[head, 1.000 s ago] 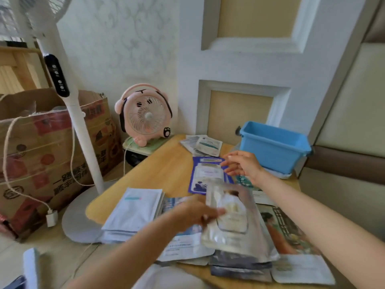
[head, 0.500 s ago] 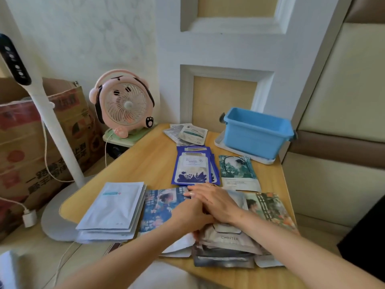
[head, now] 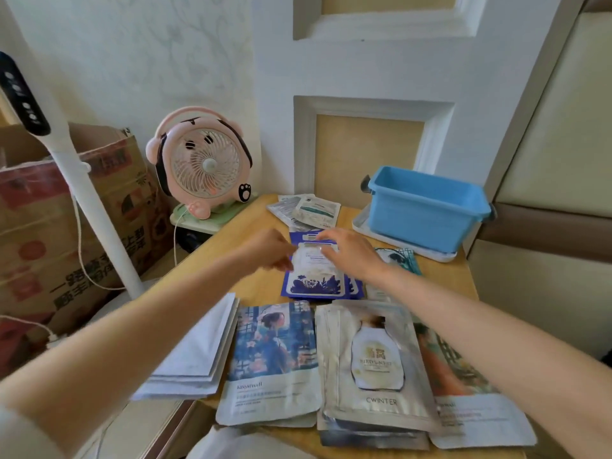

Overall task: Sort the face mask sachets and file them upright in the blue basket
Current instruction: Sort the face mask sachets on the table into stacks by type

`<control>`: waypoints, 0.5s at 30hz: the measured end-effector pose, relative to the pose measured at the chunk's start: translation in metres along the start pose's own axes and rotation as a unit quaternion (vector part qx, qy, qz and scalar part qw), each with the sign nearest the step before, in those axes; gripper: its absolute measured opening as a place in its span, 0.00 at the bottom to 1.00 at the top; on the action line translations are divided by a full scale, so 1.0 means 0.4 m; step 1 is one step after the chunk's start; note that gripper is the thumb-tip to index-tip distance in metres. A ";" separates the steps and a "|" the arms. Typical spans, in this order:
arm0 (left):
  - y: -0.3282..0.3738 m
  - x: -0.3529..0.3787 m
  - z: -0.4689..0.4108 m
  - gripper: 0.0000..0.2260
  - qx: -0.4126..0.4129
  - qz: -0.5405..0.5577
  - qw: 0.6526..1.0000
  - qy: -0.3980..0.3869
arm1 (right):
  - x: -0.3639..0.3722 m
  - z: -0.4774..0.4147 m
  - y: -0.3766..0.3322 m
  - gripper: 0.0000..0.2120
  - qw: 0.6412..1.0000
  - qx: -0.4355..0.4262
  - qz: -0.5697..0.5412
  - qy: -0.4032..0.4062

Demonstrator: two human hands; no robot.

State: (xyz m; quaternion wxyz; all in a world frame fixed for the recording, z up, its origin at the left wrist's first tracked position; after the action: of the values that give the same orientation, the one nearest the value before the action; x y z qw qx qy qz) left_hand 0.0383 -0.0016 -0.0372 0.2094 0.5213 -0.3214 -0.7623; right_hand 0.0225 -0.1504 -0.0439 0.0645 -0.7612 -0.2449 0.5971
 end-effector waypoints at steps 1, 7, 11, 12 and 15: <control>-0.006 -0.028 -0.042 0.10 -0.012 0.036 0.999 0.012 | 0.005 -0.038 0.028 0.16 1.000 0.028 0.001 -0.007; -0.056 -0.078 -0.295 0.18 -0.054 0.208 0.977 0.014 | 0.072 -0.245 0.173 0.26 0.994 0.109 0.009 -0.031; -0.082 -0.051 -0.456 0.27 -0.077 0.359 0.930 0.014 | 0.145 -0.363 0.267 0.43 0.985 0.160 0.028 -0.059; -0.086 -0.045 -0.493 0.25 -0.076 0.408 0.909 0.019 | 0.166 -0.384 0.293 0.48 0.980 0.186 0.013 -0.071; -0.087 -0.050 -0.582 0.18 -0.064 0.502 0.862 0.045 | 0.219 -0.448 0.346 0.61 0.973 0.211 -0.038 -0.090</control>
State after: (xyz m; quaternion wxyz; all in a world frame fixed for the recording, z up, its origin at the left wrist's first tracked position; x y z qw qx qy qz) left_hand 0.2625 -0.0273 -0.1068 0.6103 0.3089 -0.4805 -0.5488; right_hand 0.2465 -0.1968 -0.1248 0.2241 -0.6636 -0.1466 0.6985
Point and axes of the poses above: each hand's wrist, its own z-axis away from the middle knuckle, its own x-axis out of the palm, y = z × x, the point moved 7 cm from there along -z, towards the middle knuckle, and after that the axes turned 4 degrees about -x, right-handed, at the moved point
